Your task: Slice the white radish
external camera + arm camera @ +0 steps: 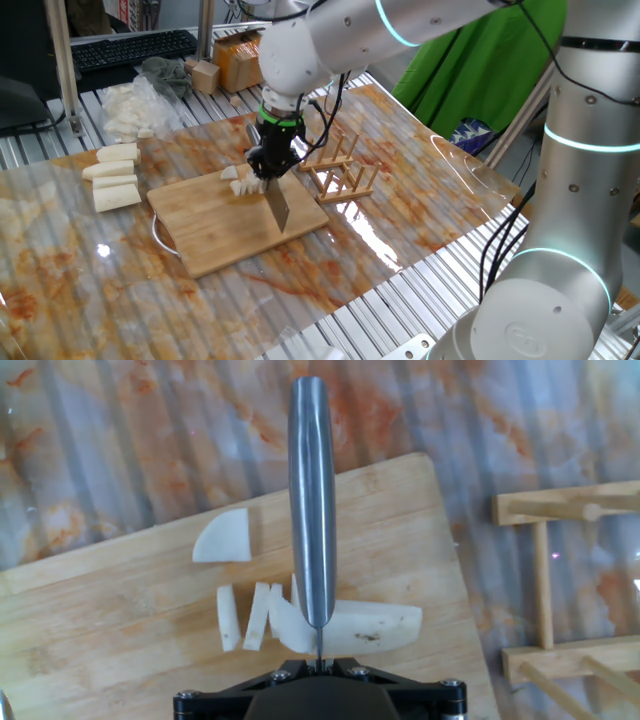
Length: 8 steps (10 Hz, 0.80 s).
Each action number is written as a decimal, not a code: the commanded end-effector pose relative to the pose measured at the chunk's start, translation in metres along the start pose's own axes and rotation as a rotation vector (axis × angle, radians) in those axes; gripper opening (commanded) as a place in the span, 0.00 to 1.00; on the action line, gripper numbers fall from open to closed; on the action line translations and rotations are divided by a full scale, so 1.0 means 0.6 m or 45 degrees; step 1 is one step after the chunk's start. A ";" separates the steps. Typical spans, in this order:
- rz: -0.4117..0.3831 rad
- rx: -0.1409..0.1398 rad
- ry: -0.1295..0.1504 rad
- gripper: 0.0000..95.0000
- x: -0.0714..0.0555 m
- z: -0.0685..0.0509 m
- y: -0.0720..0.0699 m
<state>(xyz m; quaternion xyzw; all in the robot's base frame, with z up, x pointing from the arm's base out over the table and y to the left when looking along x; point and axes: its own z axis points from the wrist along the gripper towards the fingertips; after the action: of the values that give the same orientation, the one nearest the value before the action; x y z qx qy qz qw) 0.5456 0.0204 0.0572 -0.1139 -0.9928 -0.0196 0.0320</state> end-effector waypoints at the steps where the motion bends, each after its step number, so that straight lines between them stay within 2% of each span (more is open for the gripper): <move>1: 0.006 -0.024 -0.012 0.00 -0.006 0.019 0.001; 2: 0.010 -0.039 -0.026 0.00 -0.007 0.036 0.003; 3: 0.012 -0.060 -0.063 0.00 -0.009 0.060 0.005; 4: 0.010 -0.050 -0.068 0.00 -0.010 0.063 0.005; 5: 0.013 -0.038 -0.020 0.00 -0.008 0.039 0.004; 6: 0.017 -0.036 0.002 0.00 -0.008 0.027 0.003; 7: 0.056 -0.060 0.023 0.00 -0.007 0.015 0.005; 8: 0.074 -0.067 0.019 0.00 -0.002 0.016 0.012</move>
<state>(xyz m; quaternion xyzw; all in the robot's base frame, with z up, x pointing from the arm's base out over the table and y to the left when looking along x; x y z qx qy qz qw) 0.5472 0.0276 0.0515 -0.1282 -0.9906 -0.0426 0.0209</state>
